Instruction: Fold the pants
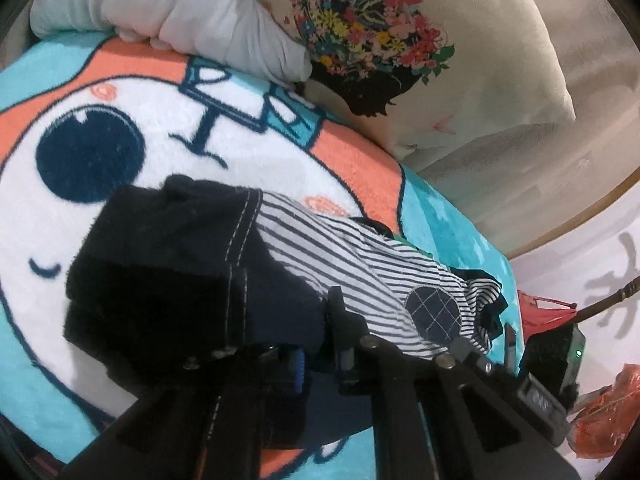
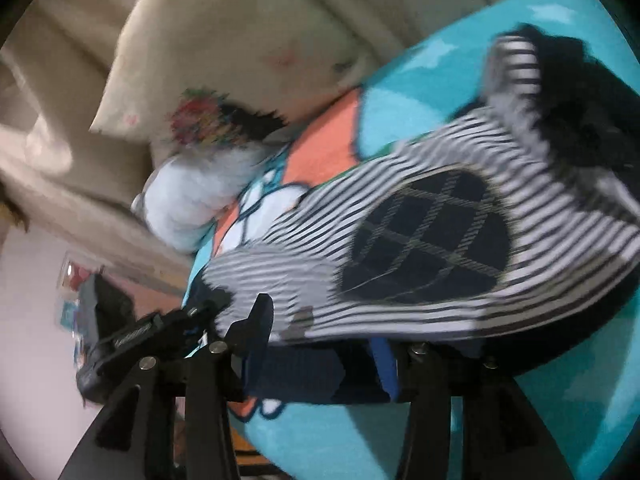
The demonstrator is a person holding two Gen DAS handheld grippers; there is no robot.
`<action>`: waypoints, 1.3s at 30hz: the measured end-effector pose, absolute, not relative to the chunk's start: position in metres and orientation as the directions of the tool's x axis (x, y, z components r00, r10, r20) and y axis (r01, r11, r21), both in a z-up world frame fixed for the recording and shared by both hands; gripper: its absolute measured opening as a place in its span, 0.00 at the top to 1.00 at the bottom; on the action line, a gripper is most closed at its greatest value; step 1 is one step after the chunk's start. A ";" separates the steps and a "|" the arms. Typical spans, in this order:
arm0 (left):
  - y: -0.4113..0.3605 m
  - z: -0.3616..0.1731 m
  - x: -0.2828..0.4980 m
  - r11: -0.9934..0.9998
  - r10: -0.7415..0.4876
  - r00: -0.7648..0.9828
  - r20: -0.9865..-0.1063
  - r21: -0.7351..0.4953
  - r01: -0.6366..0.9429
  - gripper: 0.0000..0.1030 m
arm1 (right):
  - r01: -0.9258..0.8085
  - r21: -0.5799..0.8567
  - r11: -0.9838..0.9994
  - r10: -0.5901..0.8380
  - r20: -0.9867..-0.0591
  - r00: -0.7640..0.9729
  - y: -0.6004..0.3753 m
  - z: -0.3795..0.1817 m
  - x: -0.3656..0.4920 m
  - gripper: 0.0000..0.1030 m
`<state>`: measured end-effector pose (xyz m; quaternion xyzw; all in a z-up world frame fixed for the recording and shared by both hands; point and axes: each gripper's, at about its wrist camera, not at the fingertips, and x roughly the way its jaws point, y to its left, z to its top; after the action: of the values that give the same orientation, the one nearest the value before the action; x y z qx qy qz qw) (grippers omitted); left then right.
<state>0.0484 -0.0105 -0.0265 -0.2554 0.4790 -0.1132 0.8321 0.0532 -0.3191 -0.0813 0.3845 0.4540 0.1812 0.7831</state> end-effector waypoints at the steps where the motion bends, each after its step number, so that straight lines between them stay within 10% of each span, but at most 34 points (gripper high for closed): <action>1: -0.008 -0.024 0.048 0.846 -0.428 0.522 -0.738 -0.531 -0.056 0.91 | 0.078 0.764 0.640 0.611 -0.568 0.551 -0.328 -0.083 0.054 0.50; 6: -0.004 -0.019 0.053 0.855 -0.405 0.525 -0.749 -0.514 -0.074 0.91 | 0.121 0.718 0.685 0.530 -0.606 0.593 -0.357 -0.074 0.065 0.68; 18: 0.002 0.006 0.147 0.896 -0.265 0.565 -0.781 -0.416 -0.155 0.90 | 0.077 0.569 0.819 0.397 -0.658 0.640 -0.365 -0.030 0.182 0.58; 21: 0.008 -0.001 0.170 0.888 -0.264 0.538 -0.800 -0.420 -0.188 0.83 | 0.124 0.536 0.835 0.356 -0.698 0.621 -0.369 -0.041 0.220 0.42; 39: 0.078 0.031 0.115 0.896 -0.262 0.598 -0.758 -0.421 -0.141 0.22 | 0.188 0.454 0.871 0.284 -0.777 0.562 -0.418 -0.060 0.155 0.37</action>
<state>0.1145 0.0780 0.0308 -0.2253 0.4472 -0.0347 0.8649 0.1547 -0.4177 -0.0602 0.2526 0.4670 0.0282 0.8470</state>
